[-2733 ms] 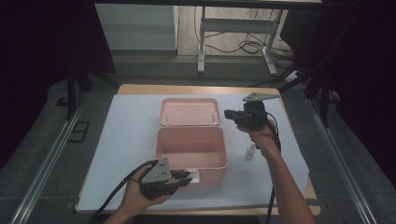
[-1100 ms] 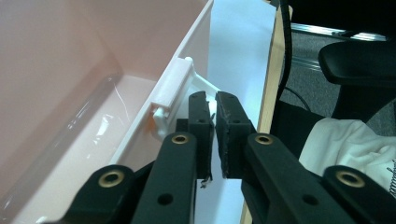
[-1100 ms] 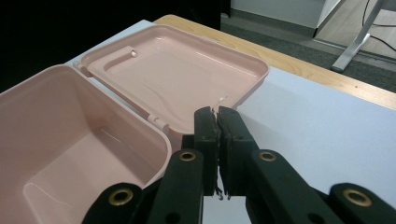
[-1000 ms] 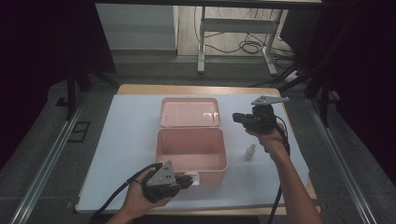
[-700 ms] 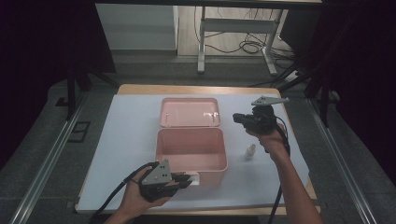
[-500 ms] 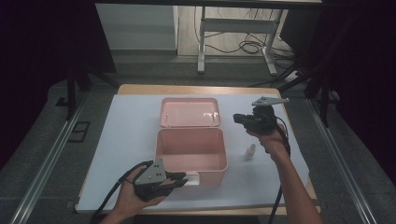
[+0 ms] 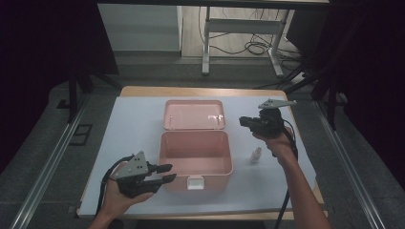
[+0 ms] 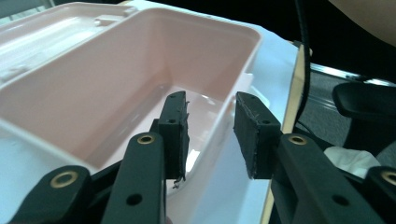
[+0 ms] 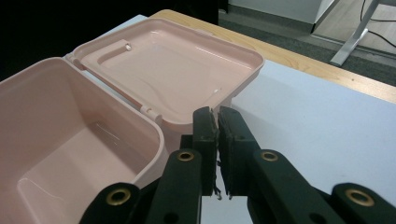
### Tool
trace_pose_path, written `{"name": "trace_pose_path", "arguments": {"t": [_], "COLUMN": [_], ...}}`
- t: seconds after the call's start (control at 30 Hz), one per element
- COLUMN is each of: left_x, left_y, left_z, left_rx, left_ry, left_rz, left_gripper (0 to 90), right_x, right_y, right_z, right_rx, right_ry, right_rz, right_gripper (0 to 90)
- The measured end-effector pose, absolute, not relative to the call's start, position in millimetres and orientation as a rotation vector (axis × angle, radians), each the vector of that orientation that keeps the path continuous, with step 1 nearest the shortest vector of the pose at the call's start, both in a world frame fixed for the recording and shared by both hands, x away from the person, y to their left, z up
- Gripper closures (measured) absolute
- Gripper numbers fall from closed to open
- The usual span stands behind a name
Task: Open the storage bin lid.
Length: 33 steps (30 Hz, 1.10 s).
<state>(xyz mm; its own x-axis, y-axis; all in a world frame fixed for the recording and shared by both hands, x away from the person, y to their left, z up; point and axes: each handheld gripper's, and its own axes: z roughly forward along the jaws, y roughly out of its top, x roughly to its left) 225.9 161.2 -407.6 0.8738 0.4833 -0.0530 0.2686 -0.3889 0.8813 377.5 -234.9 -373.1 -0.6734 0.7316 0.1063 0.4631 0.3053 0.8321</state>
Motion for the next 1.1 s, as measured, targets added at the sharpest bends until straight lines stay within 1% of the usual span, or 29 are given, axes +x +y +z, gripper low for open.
{"name": "trace_pose_path", "arguments": {"t": [0.4,0.67,0.9,1.1], "left_x": [239.4,257.2,269.4,273.6], "left_y": [201.9,223.5,228.2,228.3], "left_z": [-409.0,-425.6,-444.0,-448.7], "left_rx": [1.936,1.935,1.970,1.976], "left_ry": [0.694,0.825,0.903,0.922], "left_rz": [0.307,0.354,0.384,0.390], "left_gripper": [59.9,53.5,51.0,50.7], "right_x": [377.4,377.7,377.9,377.5], "right_y": [-236.6,-235.8,-236.3,-236.4], "right_z": [-374.0,-374.2,-374.5,-374.6], "right_rx": [1.084,1.085,1.082,1.085], "right_ry": [2.289,2.290,2.289,2.291], "right_rz": [1.298,1.296,1.292,1.292], "right_gripper": [84.9,85.0,84.9,84.0]}}
